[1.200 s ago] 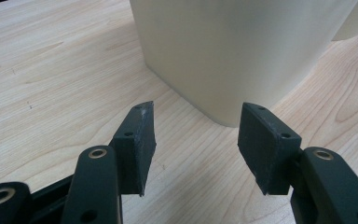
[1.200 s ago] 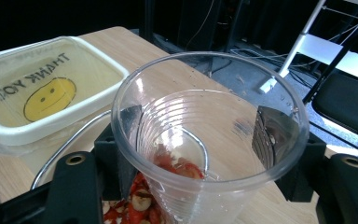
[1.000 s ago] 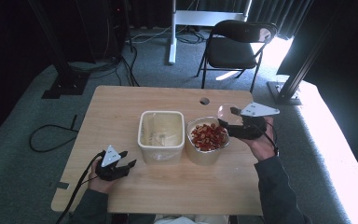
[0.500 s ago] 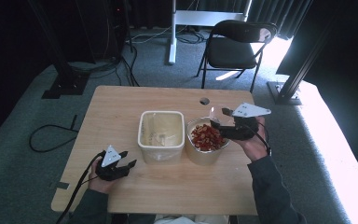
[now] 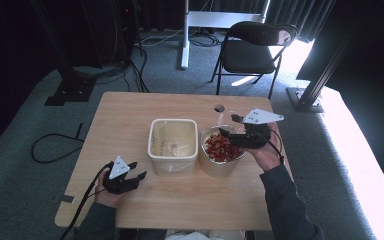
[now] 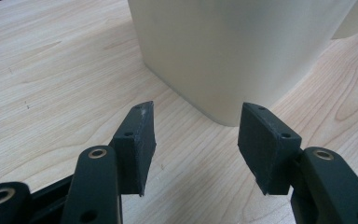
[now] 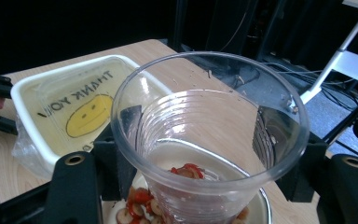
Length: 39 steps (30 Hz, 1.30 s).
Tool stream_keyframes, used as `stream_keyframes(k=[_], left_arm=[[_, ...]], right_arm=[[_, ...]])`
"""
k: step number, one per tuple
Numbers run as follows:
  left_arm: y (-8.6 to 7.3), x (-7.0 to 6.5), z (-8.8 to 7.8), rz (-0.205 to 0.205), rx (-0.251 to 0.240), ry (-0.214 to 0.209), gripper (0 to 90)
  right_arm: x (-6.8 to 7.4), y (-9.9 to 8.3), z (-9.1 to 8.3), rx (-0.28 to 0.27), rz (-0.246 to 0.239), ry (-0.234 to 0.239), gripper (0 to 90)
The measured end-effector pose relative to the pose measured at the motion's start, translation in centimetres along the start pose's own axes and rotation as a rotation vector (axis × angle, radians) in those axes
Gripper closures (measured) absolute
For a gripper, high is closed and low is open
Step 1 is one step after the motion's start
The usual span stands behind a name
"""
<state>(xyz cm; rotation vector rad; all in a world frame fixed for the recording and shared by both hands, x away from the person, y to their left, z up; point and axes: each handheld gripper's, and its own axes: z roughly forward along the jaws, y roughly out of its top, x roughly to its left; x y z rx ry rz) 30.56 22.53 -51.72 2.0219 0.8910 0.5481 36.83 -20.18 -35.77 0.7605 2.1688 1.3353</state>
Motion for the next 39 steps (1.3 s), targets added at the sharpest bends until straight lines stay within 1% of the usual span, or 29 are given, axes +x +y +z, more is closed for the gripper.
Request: stream_keyframes(k=[6,10,15,22,23,27,30,33,34,39], left_arm=[[0.0,0.0,0.0,-0.001,0.002,0.002,46.9],[0.0,-0.1,0.0,0.001,0.003,0.002,46.9],[-0.1,-0.1,-0.1,0.001,0.002,0.003,46.9],[0.0,-0.1,-0.1,0.002,0.003,0.004,46.8],[0.0,-0.1,-0.1,0.002,0.004,0.004,46.9],[0.0,-0.1,-0.1,0.001,0.002,0.004,46.9],[0.0,-0.1,-0.1,0.002,0.001,0.003,46.8],[0.0,-0.1,-0.1,0.002,0.001,0.003,46.8],[0.0,-0.1,-0.1,0.004,0.001,0.004,46.9],[0.0,-0.1,-0.1,0.002,-0.001,0.004,46.8]], right_arm=[[0.2,0.4,0.6,-0.004,-0.004,0.015,33.2],[0.4,0.6,0.9,-0.013,0.006,0.027,33.2],[0.9,1.0,1.3,-0.018,-0.006,0.039,33.2],[1.3,1.4,1.8,-0.028,-0.001,0.054,33.1],[1.4,1.6,1.9,-0.039,-0.001,0.063,33.1],[1.6,1.7,2.1,-0.042,0.002,0.07,33.1],[2.0,2.0,2.6,-0.047,0.008,0.087,33.1],[2.1,2.1,2.7,-0.049,0.009,0.09,33.1],[2.3,2.3,2.9,-0.052,0.01,0.099,33.0],[2.6,2.6,3.4,-0.052,0.009,0.113,32.9]])
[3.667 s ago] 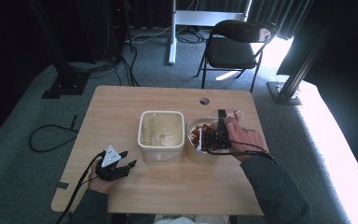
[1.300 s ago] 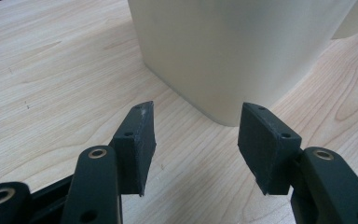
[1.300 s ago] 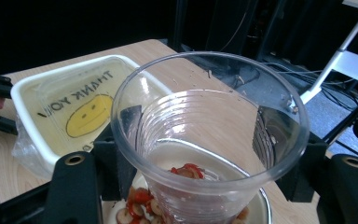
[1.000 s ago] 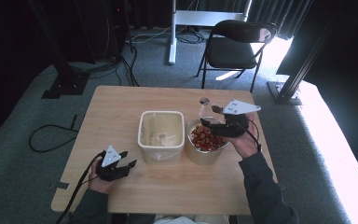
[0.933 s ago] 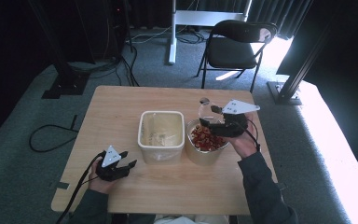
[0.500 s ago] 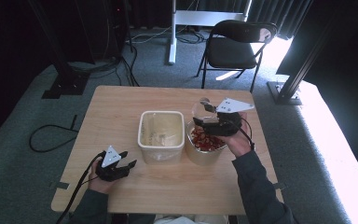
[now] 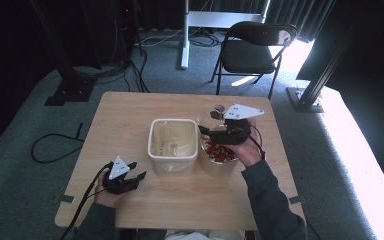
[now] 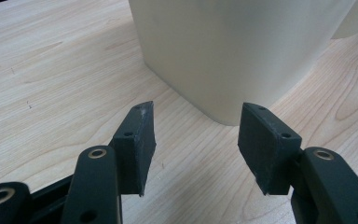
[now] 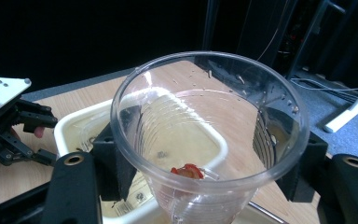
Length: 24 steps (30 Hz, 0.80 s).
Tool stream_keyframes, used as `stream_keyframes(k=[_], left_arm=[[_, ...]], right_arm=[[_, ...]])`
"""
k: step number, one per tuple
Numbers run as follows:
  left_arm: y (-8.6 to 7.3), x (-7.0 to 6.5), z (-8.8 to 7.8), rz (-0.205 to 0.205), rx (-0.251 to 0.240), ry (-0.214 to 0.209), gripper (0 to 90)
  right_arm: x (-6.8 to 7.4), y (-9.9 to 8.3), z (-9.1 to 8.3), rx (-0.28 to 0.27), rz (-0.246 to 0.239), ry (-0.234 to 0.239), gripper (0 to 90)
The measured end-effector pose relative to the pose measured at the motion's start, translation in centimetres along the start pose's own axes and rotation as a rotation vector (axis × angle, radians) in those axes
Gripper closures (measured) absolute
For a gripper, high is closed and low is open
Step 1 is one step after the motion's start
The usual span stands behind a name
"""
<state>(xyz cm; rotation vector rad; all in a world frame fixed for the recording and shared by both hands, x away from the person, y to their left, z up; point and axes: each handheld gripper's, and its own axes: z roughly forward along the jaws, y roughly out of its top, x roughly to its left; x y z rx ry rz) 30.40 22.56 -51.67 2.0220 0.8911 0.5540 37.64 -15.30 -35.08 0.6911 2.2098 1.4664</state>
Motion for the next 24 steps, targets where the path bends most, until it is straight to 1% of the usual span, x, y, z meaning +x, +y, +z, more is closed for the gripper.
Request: stream_keyframes(k=[13,24], left_arm=[[0.0,0.0,0.0,0.001,0.001,0.0,46.8],[0.0,0.0,-0.1,0.001,0.001,0.0,46.7]], right_arm=[[0.5,0.3,1.1,-0.002,-0.001,0.023,32.2],[1.1,0.6,2.7,-0.002,0.007,0.053,31.4]])
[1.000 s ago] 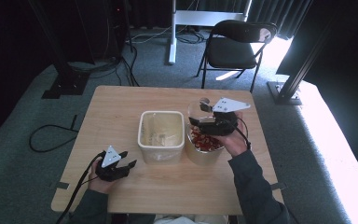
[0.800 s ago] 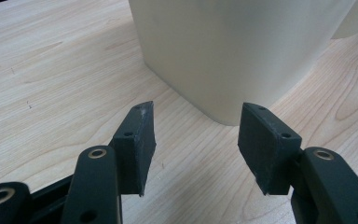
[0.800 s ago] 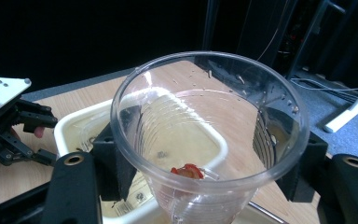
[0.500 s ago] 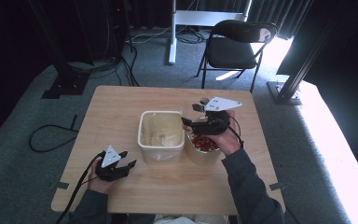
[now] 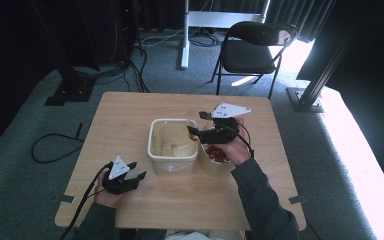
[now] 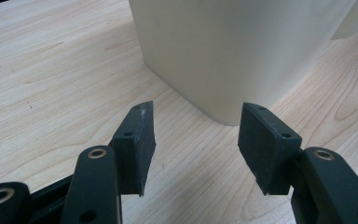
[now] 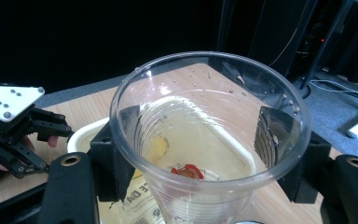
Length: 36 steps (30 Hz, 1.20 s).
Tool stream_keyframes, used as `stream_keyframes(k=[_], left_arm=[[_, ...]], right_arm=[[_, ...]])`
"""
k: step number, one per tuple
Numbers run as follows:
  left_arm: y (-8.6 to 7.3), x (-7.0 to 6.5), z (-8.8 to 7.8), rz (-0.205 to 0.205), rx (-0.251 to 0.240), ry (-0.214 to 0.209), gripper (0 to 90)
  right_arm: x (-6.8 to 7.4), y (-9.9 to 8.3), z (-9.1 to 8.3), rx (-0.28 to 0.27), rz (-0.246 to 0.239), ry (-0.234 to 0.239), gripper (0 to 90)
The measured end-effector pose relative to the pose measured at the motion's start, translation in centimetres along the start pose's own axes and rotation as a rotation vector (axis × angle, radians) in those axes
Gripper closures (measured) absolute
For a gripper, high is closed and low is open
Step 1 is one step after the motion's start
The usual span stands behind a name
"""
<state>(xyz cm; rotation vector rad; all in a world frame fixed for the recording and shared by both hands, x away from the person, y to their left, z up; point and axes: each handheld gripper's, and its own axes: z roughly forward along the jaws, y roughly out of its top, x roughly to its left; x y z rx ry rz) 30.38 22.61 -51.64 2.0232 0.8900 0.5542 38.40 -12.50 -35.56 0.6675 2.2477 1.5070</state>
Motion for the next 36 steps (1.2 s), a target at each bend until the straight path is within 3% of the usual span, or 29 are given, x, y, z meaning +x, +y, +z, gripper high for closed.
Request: stream_keyframes(k=[36], left_arm=[[0.0,0.1,-0.1,-0.002,-0.004,0.001,46.7]], right_arm=[[1.2,1.1,3.4,-0.003,0.015,0.049,29.4]])
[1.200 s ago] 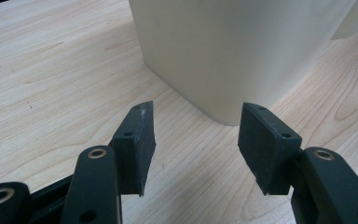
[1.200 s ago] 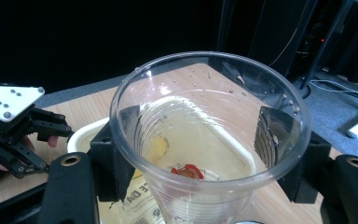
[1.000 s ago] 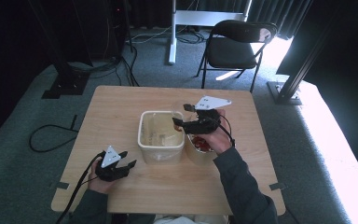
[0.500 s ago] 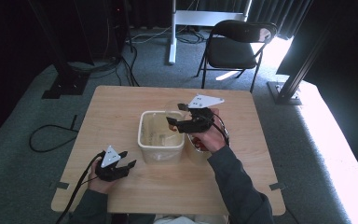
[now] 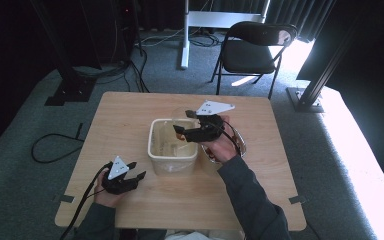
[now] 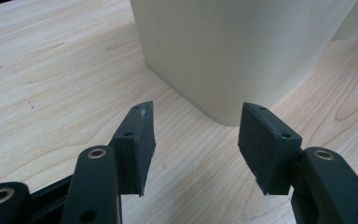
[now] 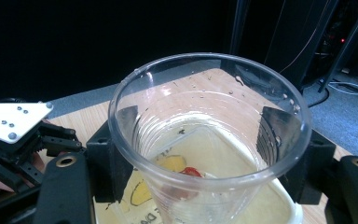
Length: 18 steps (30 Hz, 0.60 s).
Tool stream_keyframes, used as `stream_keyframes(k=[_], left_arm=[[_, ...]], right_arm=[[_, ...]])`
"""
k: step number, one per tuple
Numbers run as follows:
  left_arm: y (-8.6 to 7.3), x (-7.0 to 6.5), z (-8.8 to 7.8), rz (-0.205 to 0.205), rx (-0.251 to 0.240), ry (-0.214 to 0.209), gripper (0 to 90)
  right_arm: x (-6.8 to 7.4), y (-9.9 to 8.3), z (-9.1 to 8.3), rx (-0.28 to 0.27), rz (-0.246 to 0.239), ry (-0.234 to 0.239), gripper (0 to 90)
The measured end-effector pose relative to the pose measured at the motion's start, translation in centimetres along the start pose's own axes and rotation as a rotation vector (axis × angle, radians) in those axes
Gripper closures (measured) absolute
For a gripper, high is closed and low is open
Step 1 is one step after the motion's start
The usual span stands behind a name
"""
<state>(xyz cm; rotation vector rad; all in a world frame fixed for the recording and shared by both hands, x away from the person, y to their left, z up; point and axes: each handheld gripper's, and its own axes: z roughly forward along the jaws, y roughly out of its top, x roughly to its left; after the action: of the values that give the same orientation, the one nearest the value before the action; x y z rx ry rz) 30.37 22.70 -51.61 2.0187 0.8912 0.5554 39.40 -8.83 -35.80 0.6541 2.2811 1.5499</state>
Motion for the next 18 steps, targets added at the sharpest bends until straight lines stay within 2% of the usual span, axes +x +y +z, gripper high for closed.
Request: stream_keyframes(k=[15,18], left_arm=[[0.0,-0.01,-0.03,0.001,-0.001,0.0,46.6],[0.0,-0.03,-0.02,0.002,0.0,0.0,46.7]], right_arm=[[0.07,0.21,0.41,-0.003,0.005,-0.016,29.0],[0.2,0.28,0.58,-0.002,0.002,-0.038,24.9]])
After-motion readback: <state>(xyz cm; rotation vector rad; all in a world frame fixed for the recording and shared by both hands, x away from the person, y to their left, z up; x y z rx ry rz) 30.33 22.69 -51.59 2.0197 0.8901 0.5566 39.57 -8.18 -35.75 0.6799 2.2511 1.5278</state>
